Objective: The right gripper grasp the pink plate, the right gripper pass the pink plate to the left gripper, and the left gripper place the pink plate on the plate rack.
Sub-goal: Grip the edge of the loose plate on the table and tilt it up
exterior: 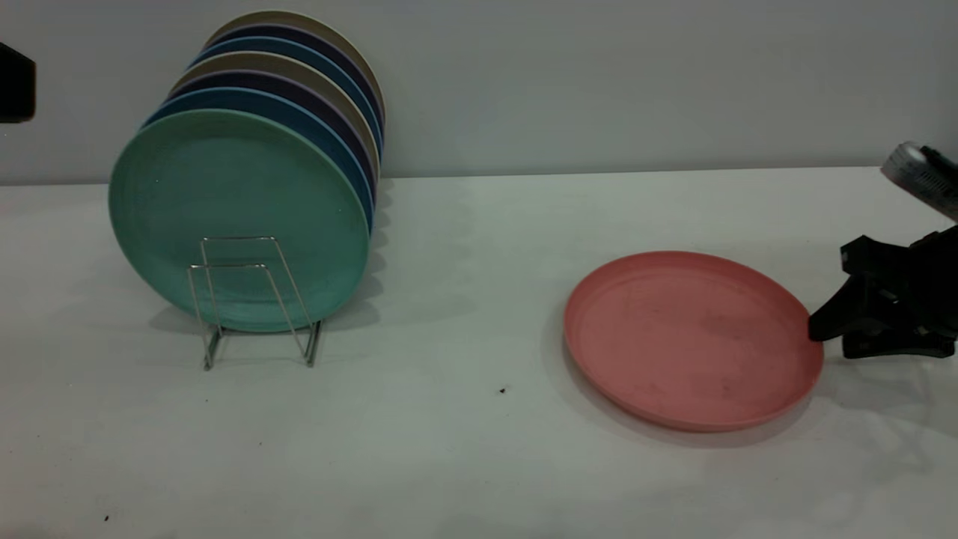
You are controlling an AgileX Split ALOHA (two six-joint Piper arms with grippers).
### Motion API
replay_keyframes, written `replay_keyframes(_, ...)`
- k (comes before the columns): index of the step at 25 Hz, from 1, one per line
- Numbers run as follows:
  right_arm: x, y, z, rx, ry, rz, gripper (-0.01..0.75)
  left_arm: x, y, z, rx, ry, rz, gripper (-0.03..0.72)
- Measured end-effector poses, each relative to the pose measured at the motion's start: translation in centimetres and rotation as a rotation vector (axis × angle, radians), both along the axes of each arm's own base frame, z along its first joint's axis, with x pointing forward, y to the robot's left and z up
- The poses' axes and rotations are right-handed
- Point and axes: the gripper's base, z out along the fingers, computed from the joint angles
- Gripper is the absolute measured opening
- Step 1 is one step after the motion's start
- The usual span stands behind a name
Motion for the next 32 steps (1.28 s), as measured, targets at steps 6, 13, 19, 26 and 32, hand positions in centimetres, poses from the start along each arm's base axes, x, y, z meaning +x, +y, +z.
replay_keyframes(6, 0.5, 0.2, -1.5, 0.065, 0.019, -0.032, 0.367, 0.0, 0.0, 0.0, 0.000, 0.000, 0.000, 0.451)
replay_keyframes(13, 0.4, 0.7, -1.9, 0.071, 0.031, -0.022, 0.210, 0.0, 0.0, 0.0, 0.000, 0.000, 0.000, 0.451)
replay_keyframes(19, 0.3, 0.8, -1.9, 0.079, 0.042, -0.018, 0.020, 0.0, 0.0, 0.1, -0.013, -0.001, 0.003, 0.451)
replay_keyframes(26, 0.6, 0.3, 1.4, 0.001, -0.011, 0.066, 0.020, 0.9, -0.5, -0.9, -0.022, 0.043, -0.047, 0.451)
replay_keyframes(32, 0.7, 1.5, 3.5, -0.036, -0.026, 0.120, 0.020, 3.8, -1.2, -4.3, -0.052, 0.162, -0.114, 0.451)
